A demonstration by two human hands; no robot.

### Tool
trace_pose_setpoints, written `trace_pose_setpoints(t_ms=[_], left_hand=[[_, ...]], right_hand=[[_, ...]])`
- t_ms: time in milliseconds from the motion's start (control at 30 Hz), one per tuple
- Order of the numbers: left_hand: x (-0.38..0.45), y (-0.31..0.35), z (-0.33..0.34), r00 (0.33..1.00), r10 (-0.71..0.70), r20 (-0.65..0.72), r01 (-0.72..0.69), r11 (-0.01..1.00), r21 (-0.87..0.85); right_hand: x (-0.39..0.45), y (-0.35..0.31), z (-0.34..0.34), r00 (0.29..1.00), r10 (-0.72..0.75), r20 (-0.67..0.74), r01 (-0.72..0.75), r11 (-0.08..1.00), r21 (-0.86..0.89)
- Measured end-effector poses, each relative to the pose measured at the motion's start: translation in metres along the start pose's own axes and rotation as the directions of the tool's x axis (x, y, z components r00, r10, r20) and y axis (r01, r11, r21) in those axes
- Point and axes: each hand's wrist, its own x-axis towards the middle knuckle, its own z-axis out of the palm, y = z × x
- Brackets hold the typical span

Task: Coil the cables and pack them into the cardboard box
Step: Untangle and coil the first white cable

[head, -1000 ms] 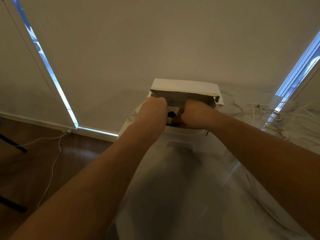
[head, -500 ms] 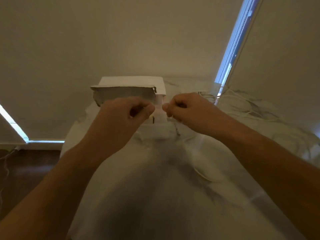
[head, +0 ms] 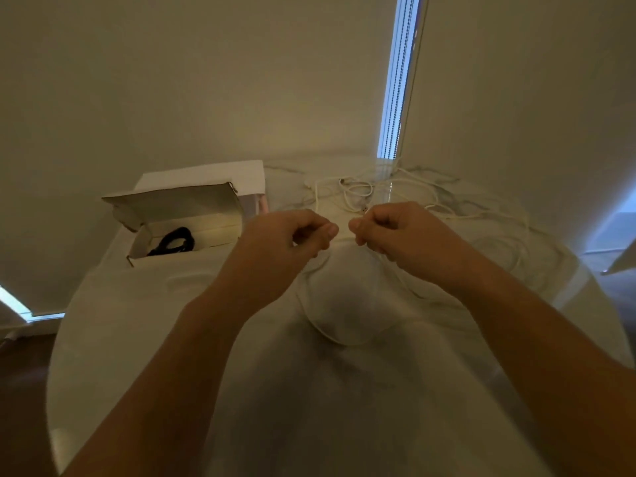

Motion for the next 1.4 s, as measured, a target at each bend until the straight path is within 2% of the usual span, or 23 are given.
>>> trace_pose_setpoints(t_ms=[233,433,500,633,900,1000,1200,1300,1400], left_hand=[[-0.004,-0.027,-0.010,0.992,-0.070,-0.102,0.069,0.998,-0.010],[-0.009,-0.037,-0.013,0.979,-0.077,-0.188,0.076,0.997,-0.012],[-0.010,-0.038,-0.013,0.978,-0.078,-0.192,0.076,0.997,-0.015],[-0.010,-0.041,-0.015,0.976,-0.083,-0.203,0.083,0.996,-0.010],[-0.009,-0.042,-0.018,0.970,-0.085,-0.229,0.082,0.996,-0.023],[-0.010,-0.041,-0.019,0.968,-0.081,-0.239,0.078,0.997,-0.020],[-0.011,-0.037,-0.018,0.965,-0.097,-0.242,0.087,0.995,-0.049],[-0.011,-0.037,-0.017,0.967,-0.114,-0.229,0.104,0.993,-0.057],[-0.011,-0.037,-0.014,0.971,-0.123,-0.207,0.116,0.992,-0.045]], right_hand=[[0.007,0.020,0.027,0.994,-0.021,0.103,0.036,0.989,-0.141],[0.032,0.030,0.040,0.999,-0.028,0.045,0.038,0.969,-0.246],[0.040,0.030,0.045,0.997,-0.022,0.070,0.041,0.961,-0.275],[0.045,0.023,0.061,0.982,-0.046,0.183,0.092,0.963,-0.254],[0.040,0.005,0.092,0.964,-0.034,0.263,0.094,0.971,-0.221],[0.039,0.004,0.093,0.968,-0.021,0.249,0.074,0.976,-0.206],[0.038,0.004,0.090,0.974,-0.029,0.223,0.095,0.952,-0.290],[0.037,0.005,0.085,0.985,-0.066,0.157,0.108,0.955,-0.275],[0.040,0.007,0.077,0.993,-0.113,0.035,0.118,0.976,-0.184]])
